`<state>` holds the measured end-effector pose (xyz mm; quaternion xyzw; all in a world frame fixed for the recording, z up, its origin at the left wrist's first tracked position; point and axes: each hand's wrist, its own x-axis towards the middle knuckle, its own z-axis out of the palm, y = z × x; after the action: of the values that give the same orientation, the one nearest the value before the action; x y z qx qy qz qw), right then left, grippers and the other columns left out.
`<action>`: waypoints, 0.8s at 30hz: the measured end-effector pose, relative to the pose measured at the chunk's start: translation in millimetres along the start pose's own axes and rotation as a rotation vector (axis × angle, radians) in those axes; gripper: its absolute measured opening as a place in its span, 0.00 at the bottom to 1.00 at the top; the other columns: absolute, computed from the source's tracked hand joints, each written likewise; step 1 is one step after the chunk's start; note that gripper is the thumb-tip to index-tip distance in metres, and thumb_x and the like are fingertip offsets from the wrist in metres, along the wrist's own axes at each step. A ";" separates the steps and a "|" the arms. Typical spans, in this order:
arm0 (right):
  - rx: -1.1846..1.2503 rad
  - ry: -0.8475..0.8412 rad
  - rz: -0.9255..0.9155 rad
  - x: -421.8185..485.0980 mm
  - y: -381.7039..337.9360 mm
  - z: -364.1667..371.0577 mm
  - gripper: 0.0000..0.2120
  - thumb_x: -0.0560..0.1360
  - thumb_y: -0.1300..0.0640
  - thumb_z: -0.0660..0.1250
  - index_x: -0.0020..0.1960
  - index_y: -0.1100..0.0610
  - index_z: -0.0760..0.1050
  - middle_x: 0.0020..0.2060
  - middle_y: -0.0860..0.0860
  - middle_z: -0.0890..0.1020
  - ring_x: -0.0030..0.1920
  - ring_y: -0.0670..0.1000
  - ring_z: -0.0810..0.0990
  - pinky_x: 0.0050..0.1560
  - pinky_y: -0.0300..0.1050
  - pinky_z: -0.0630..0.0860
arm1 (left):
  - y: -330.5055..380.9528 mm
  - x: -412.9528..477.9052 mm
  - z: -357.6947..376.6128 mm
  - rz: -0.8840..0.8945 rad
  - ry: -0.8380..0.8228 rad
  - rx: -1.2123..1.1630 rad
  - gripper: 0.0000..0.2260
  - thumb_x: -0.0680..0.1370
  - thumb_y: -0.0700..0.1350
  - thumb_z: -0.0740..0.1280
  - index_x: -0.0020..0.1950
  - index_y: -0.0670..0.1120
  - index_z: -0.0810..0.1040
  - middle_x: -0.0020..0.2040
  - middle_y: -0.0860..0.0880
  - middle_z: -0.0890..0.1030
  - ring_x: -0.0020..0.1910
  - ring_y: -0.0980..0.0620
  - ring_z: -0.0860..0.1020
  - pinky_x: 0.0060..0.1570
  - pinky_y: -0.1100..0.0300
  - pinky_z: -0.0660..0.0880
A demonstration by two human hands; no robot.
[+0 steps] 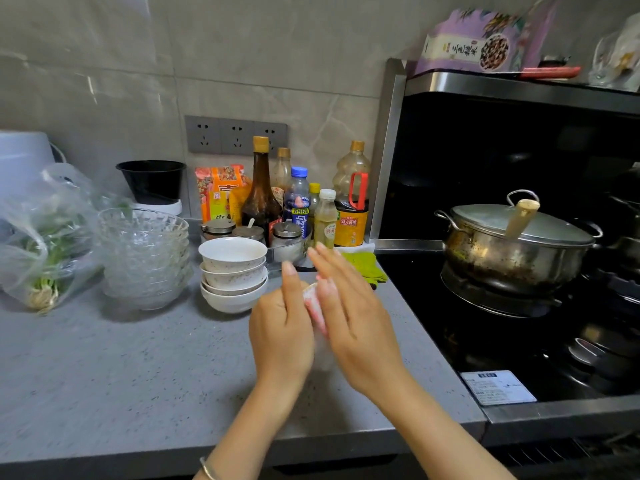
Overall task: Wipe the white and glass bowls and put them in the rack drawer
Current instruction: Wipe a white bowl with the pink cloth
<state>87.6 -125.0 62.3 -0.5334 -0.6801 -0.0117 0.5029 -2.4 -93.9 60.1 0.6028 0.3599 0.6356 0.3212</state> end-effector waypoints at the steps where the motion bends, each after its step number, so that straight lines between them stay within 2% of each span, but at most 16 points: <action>1: 0.147 0.001 0.085 2.0 3.0 -3.6 0.19 0.81 0.45 0.49 0.70 0.39 0.67 0.68 0.33 0.68 0.71 0.35 0.62 0.70 0.42 0.65 | 1.5 -1.0 -0.5 -0.034 0.014 -0.047 0.31 0.79 0.63 0.50 0.25 0.45 0.72 0.23 0.51 0.75 0.25 0.54 0.73 0.32 0.53 0.70; 3: 0.408 -0.005 0.281 4.5 6.3 -7.4 0.17 0.78 0.39 0.50 0.64 0.30 0.68 0.60 0.23 0.70 0.68 0.35 0.67 0.60 0.41 0.75 | 3.5 -0.2 -2.0 -0.102 0.022 -0.129 0.31 0.78 0.65 0.52 0.29 0.42 0.74 0.26 0.46 0.78 0.28 0.47 0.77 0.32 0.49 0.73; 4: 0.440 -0.006 0.305 3.1 4.5 -8.0 0.18 0.77 0.37 0.49 0.64 0.30 0.67 0.59 0.23 0.70 0.68 0.35 0.67 0.61 0.44 0.75 | 5.7 0.9 -2.8 -0.111 0.025 -0.140 0.33 0.78 0.66 0.52 0.30 0.39 0.73 0.27 0.43 0.78 0.30 0.42 0.78 0.33 0.45 0.74; 6: 0.259 0.039 0.177 -1.9 -6.4 -5.0 0.21 0.79 0.40 0.48 0.69 0.38 0.67 0.66 0.30 0.69 0.70 0.36 0.64 0.71 0.45 0.65 | 3.7 3.8 -1.9 -0.087 0.030 -0.121 0.35 0.77 0.68 0.52 0.30 0.37 0.70 0.26 0.41 0.76 0.29 0.40 0.74 0.34 0.43 0.72; 8: -0.107 0.072 -0.053 -3.5 -13.5 2.2 0.22 0.81 0.47 0.48 0.70 0.48 0.69 0.69 0.41 0.71 0.72 0.40 0.63 0.74 0.44 0.57 | 2.3 4.3 0.0 -0.044 0.015 -0.074 0.33 0.77 0.67 0.50 0.27 0.42 0.72 0.25 0.48 0.76 0.28 0.48 0.74 0.34 0.47 0.70; 9: -0.210 0.097 -0.123 -2.3 -12.1 5.9 0.22 0.81 0.50 0.48 0.69 0.50 0.72 0.68 0.43 0.73 0.71 0.42 0.65 0.74 0.45 0.56 | 1.3 3.0 1.4 -0.050 -0.003 -0.069 0.33 0.79 0.66 0.50 0.28 0.44 0.75 0.26 0.49 0.78 0.30 0.50 0.77 0.36 0.49 0.72; 10: -0.225 0.105 -0.128 1.0 -10.6 7.0 0.21 0.81 0.51 0.49 0.67 0.52 0.74 0.66 0.44 0.75 0.70 0.42 0.67 0.73 0.46 0.56 | -1.4 2.1 2.5 -0.067 -0.015 -0.075 0.31 0.79 0.65 0.50 0.30 0.45 0.77 0.28 0.49 0.80 0.32 0.50 0.79 0.37 0.50 0.73; 12: -0.078 0.089 -0.034 8.6 -5.1 6.5 0.21 0.81 0.49 0.49 0.65 0.52 0.76 0.63 0.43 0.78 0.67 0.40 0.70 0.72 0.47 0.61 | -2.5 1.8 0.3 -0.099 -0.002 -0.080 0.31 0.78 0.65 0.52 0.29 0.44 0.76 0.26 0.48 0.78 0.30 0.51 0.76 0.35 0.51 0.72; 14: 0.185 0.038 0.128 14.2 -5.5 2.9 0.20 0.80 0.47 0.51 0.61 0.50 0.77 0.58 0.43 0.80 0.60 0.40 0.75 0.63 0.44 0.71 | -1.8 4.1 -5.3 -0.132 0.008 -0.110 0.31 0.76 0.66 0.58 0.28 0.40 0.74 0.26 0.44 0.76 0.30 0.49 0.75 0.33 0.50 0.71; 15: 0.326 0.004 0.228 16.2 -7.5 -0.4 0.19 0.80 0.47 0.52 0.58 0.51 0.78 0.54 0.45 0.81 0.55 0.41 0.78 0.54 0.40 0.74 | -0.7 5.2 -8.6 -0.139 -0.005 -0.140 0.30 0.74 0.65 0.61 0.28 0.40 0.75 0.26 0.44 0.77 0.30 0.49 0.76 0.32 0.52 0.71; 17: 0.541 -0.029 0.430 18.2 -9.9 -6.8 0.15 0.83 0.50 0.55 0.51 0.54 0.78 0.46 0.49 0.82 0.41 0.41 0.80 0.36 0.31 0.73 | 2.8 6.1 -13.9 -0.158 -0.035 -0.219 0.24 0.70 0.60 0.66 0.30 0.39 0.77 0.28 0.45 0.79 0.30 0.50 0.77 0.31 0.56 0.71; 19: 0.594 -0.063 0.565 17.0 -11.9 -14.9 0.14 0.82 0.49 0.55 0.45 0.52 0.75 0.41 0.41 0.79 0.31 0.36 0.77 0.23 0.28 0.68 | 2.9 6.4 -18.3 -0.240 -0.061 -0.321 0.21 0.68 0.57 0.68 0.33 0.38 0.80 0.32 0.43 0.81 0.31 0.48 0.78 0.34 0.56 0.72; 20: 0.566 -0.080 0.581 16.6 -11.9 -17.9 0.15 0.81 0.47 0.55 0.43 0.52 0.75 0.39 0.37 0.77 0.27 0.36 0.77 0.21 0.32 0.68 | 1.6 7.3 -20.2 -0.286 -0.080 -0.362 0.18 0.68 0.56 0.68 0.34 0.40 0.82 0.34 0.42 0.82 0.33 0.46 0.79 0.36 0.55 0.73; 21: 0.524 -0.091 0.578 16.9 -10.6 -18.8 0.18 0.80 0.43 0.55 0.41 0.53 0.75 0.36 0.37 0.77 0.25 0.37 0.77 0.20 0.41 0.71 | 0.5 7.9 -21.6 -0.320 -0.110 -0.394 0.15 0.68 0.56 0.68 0.34 0.44 0.84 0.36 0.42 0.84 0.34 0.45 0.81 0.38 0.53 0.75; 22: 0.482 -0.099 0.574 17.0 -9.2 -19.8 0.22 0.78 0.39 0.55 0.37 0.55 0.74 0.30 0.41 0.77 0.21 0.41 0.76 0.20 0.46 0.69 | 1.1 8.7 -23.5 -0.346 -0.149 -0.410 0.13 0.69 0.56 0.67 0.35 0.48 0.85 0.38 0.42 0.85 0.36 0.45 0.82 0.40 0.53 0.77; 24: 0.425 -0.109 0.567 16.3 -6.2 -20.1 0.34 0.73 0.33 0.56 0.30 0.65 0.69 0.22 0.55 0.72 0.16 0.52 0.69 0.19 0.44 0.62 | 1.2 11.2 -27.3 -0.359 -0.231 -0.389 0.14 0.69 0.56 0.66 0.35 0.49 0.85 0.40 0.41 0.85 0.38 0.45 0.83 0.41 0.55 0.78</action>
<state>97.7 -127.1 86.8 -0.5842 -0.5180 0.2984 0.5490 -30.4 -87.1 66.7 0.5247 0.2932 0.5527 0.5772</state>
